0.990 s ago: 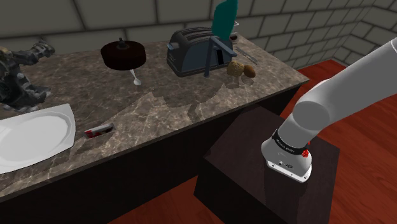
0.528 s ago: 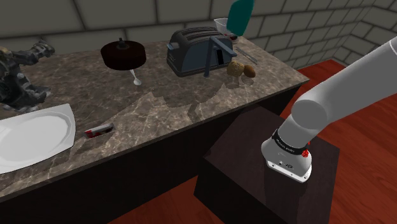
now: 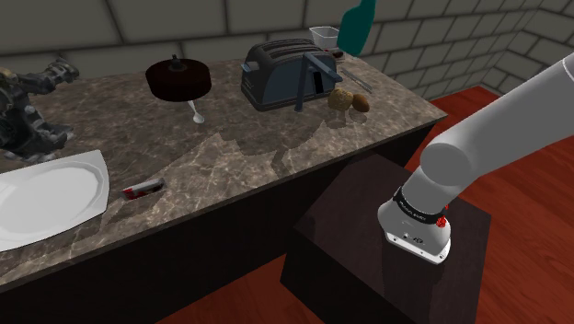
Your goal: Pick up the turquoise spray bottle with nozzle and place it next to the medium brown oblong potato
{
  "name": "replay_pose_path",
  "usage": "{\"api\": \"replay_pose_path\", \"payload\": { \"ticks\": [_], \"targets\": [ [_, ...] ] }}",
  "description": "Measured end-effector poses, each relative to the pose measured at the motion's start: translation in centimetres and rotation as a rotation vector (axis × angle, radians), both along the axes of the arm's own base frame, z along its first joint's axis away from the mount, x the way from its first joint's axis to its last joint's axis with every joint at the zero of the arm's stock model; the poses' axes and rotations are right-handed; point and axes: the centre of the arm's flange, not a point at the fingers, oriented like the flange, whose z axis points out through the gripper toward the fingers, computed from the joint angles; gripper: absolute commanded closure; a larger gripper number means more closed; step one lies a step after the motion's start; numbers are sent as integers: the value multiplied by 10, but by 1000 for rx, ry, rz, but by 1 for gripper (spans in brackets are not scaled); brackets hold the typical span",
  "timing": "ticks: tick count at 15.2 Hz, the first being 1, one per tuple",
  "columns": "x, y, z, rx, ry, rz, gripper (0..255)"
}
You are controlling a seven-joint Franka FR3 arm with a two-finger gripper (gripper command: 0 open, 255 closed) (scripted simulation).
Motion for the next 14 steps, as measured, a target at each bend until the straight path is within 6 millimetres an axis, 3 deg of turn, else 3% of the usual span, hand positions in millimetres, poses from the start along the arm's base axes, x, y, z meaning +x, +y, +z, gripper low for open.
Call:
{"api": "replay_pose_path", "payload": {
  "ticks": [14],
  "targets": [
    [0,0,-74,0,0,0,255]
  ]
}}
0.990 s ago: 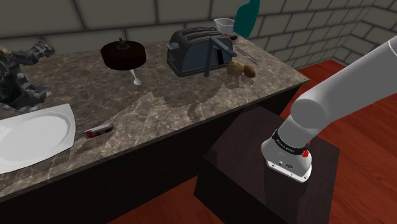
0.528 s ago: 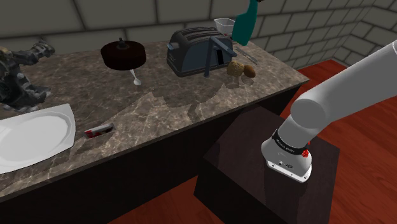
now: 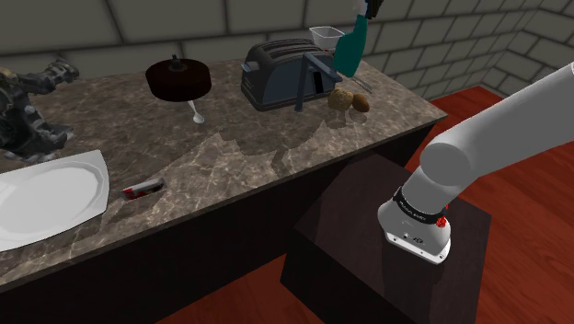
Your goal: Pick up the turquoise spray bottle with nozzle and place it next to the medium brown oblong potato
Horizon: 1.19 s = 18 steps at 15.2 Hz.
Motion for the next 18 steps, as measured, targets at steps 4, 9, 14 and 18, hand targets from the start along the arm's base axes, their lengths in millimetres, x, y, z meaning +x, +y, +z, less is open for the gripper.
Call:
{"api": "replay_pose_path", "payload": {
  "ticks": [4,9,14,18],
  "targets": [
    [1,0,-21,0,0,0,255],
    [1,0,-47,0,0,0,255],
    [1,0,-73,0,0,0,255],
    [1,0,-95,0,0,0,255]
  ]
}}
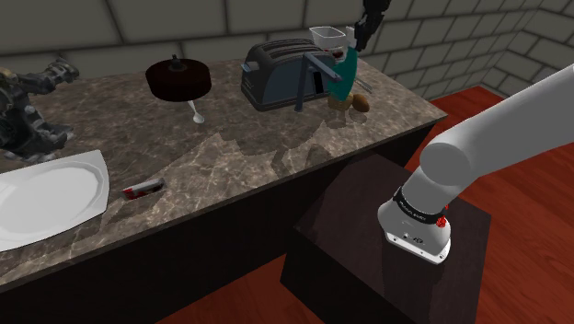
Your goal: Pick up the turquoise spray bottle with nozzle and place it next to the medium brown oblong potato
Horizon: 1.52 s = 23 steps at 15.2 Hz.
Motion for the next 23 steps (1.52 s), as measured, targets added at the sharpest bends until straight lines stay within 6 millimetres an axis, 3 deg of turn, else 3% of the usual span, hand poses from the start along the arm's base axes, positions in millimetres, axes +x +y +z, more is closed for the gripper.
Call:
{"api": "replay_pose_path", "payload": {
  "ticks": [17,23],
  "targets": [
    [0,0,-91,0,0,0,255],
    [0,0,-114,0,0,0,255]
  ]
}}
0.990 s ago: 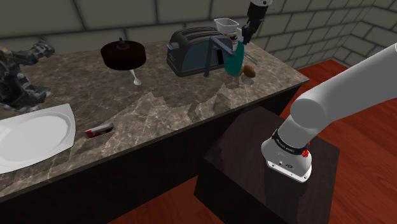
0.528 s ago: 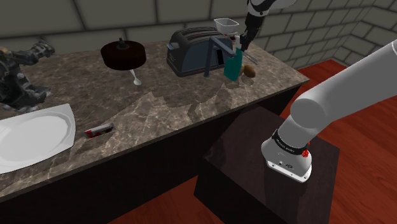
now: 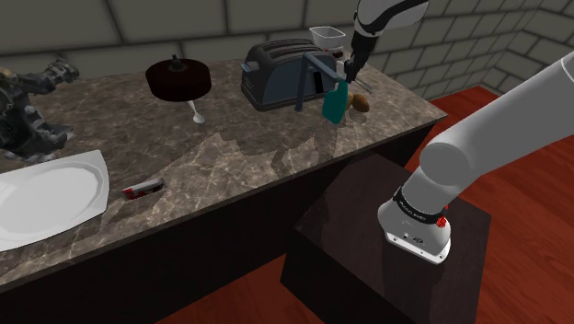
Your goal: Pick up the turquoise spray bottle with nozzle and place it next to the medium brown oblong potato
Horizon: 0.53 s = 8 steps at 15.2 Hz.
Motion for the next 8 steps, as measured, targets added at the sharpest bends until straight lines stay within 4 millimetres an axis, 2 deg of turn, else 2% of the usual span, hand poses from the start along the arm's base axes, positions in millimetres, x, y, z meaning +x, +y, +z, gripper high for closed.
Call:
{"api": "replay_pose_path", "payload": {
  "ticks": [4,5,8],
  "targets": [
    [0,0,-1,0,0,0,255],
    [0,0,-1,0,0,0,0],
    [0,0,-1,0,-1,0,0]
  ]
}}
